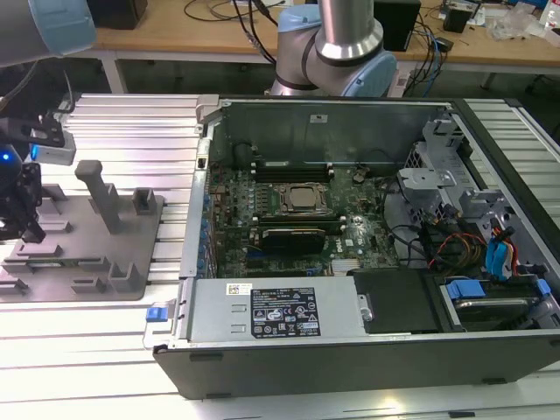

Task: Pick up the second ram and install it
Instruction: 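Pick up the second ram and move it above second insertion slot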

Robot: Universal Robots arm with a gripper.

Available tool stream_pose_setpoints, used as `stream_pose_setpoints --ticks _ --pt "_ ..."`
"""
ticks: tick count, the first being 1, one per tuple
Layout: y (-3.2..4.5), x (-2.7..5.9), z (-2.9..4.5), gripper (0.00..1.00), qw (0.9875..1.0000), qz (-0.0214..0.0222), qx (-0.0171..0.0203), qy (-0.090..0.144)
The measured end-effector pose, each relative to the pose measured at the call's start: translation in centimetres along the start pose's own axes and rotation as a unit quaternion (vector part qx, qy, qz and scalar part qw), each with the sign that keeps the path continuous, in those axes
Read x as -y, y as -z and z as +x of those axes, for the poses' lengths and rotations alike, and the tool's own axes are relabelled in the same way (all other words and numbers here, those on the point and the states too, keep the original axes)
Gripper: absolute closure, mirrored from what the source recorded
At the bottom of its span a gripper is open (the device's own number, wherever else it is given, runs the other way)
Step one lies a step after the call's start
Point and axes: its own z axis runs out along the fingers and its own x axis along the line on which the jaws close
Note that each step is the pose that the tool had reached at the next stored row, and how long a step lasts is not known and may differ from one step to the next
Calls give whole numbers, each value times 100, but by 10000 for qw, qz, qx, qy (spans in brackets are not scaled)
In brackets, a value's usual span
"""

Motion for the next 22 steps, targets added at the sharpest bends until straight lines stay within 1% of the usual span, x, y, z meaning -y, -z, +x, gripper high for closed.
stream_pose_setpoints --ticks 2,5,10,13,19,21,22 --pt "-47 2 26 92 10000 0 0 6" --pt "-94 6 62 92 10000 0 0 16" --pt "-128 7 77 92 10000 0 -1 18" --pt "-175 11 99 92 10000 1 0 23" --pt "-181 11 103 92 10000 0 -2 26" --pt "-181 11 103 79 10000 0 -2 26" --pt "-181 11 103 79 10000 0 -2 26"
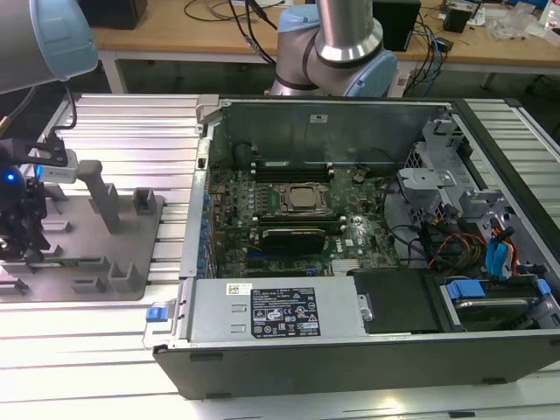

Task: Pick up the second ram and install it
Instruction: 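Pick up the second ram and move it above second insertion slot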

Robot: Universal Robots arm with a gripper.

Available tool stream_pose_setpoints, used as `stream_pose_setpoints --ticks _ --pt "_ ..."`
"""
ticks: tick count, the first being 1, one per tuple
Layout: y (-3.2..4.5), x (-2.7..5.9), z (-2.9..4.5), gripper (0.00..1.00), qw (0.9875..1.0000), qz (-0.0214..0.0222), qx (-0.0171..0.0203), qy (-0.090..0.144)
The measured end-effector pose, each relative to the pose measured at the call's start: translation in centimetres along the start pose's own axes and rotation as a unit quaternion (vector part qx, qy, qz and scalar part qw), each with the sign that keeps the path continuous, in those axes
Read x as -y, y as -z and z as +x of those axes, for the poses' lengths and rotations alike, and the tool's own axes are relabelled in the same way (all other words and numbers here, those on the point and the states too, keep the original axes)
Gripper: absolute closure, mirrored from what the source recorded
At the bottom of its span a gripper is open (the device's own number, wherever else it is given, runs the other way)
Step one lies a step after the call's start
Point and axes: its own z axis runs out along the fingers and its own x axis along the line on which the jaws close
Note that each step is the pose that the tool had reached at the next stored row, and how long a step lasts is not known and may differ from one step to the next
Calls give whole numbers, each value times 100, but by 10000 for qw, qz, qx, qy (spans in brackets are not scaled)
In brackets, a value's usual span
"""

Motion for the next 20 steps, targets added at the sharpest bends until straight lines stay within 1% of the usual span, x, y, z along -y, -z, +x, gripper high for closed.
stream_pose_setpoints --ticks 1,2,4,7,13,17,20 --pt "0 0 0 79 10000 0 0 0" --pt "-1 0 0 72 10000 0 -1 2" --pt "-16 1 0 72 9999 1 -8 121" --pt "-46 1 0 72 9998 1 -12 220" --pt "-141 4 1 72 9993 0 -17 372" --pt "-210 5 0 72 9987 1 -22 512" --pt "-213 4 -7 72 9986 0 -23 522"
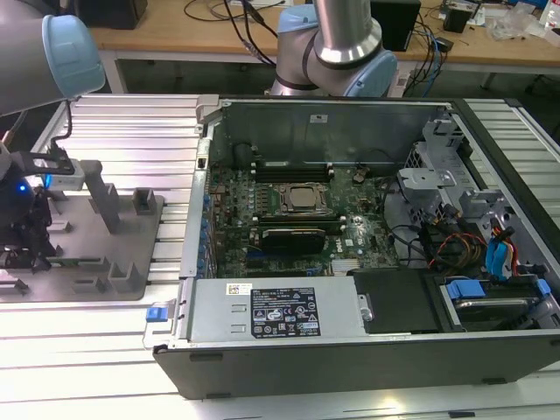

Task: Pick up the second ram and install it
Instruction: 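Pick up the second ram and move it above second insertion slot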

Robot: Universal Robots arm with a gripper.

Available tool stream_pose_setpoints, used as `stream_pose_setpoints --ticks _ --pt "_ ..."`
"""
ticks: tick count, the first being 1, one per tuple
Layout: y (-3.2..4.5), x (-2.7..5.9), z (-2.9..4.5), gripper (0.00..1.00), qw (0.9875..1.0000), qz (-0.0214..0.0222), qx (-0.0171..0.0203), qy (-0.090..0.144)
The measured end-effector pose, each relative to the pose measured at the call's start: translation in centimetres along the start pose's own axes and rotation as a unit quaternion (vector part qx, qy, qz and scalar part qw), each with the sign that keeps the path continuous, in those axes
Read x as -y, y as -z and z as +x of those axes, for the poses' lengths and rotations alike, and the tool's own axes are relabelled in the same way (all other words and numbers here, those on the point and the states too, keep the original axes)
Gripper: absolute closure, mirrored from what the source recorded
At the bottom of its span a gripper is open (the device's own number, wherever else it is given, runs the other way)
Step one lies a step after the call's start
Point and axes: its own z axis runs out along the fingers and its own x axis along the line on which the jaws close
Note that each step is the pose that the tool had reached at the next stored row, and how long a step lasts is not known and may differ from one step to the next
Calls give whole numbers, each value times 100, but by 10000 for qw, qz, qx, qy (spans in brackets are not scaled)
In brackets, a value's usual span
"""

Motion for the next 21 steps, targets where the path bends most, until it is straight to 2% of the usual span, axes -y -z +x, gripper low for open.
stream_pose_setpoints --ticks 8,9,10,12,13,19,21 --pt "16 -1 0 72 10000 0 1 0" --pt "16 -1 0 74 10000 1 1 0" --pt "17 -1 0 81 10000 0 1 0" --pt "17 -1 0 81 10000 0 1 0" --pt "17 -1 0 90 10000 0 1 0" --pt "18 -1 0 91 10000 0 1 0" --pt "18 -1 0 91 9999 0 4 -114"
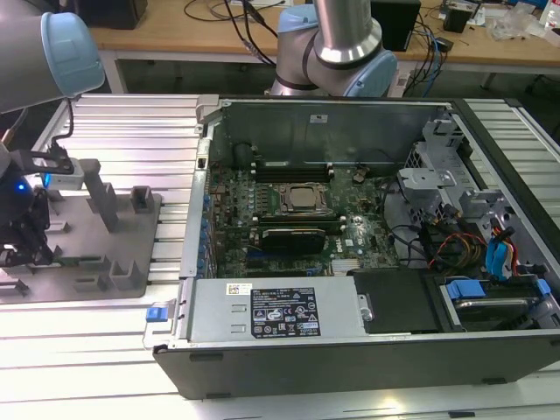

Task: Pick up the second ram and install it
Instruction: 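Pick up the second ram and move it above second insertion slot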

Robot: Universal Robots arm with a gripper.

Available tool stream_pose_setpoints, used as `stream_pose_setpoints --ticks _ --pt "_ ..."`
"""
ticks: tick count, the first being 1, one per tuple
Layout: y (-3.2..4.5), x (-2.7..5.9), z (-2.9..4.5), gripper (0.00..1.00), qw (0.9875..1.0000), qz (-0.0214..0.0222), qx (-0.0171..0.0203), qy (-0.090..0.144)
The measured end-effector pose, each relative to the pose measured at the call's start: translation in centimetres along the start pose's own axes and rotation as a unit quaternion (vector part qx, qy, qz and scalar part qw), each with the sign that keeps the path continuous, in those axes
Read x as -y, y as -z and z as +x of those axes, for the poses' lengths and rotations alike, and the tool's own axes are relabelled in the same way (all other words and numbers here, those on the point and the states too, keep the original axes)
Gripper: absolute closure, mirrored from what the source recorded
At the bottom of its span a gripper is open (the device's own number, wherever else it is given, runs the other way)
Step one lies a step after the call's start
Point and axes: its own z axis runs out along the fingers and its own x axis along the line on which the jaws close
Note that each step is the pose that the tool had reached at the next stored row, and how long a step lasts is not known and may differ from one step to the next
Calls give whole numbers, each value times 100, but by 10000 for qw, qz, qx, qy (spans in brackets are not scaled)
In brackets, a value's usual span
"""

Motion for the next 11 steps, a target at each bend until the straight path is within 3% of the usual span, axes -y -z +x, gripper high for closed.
stream_pose_setpoints --ticks 2,11 --pt "12 -1 1 91 10000 -1 -1 -7" --pt "321 -9 -1 91 10000 0 0 -7"
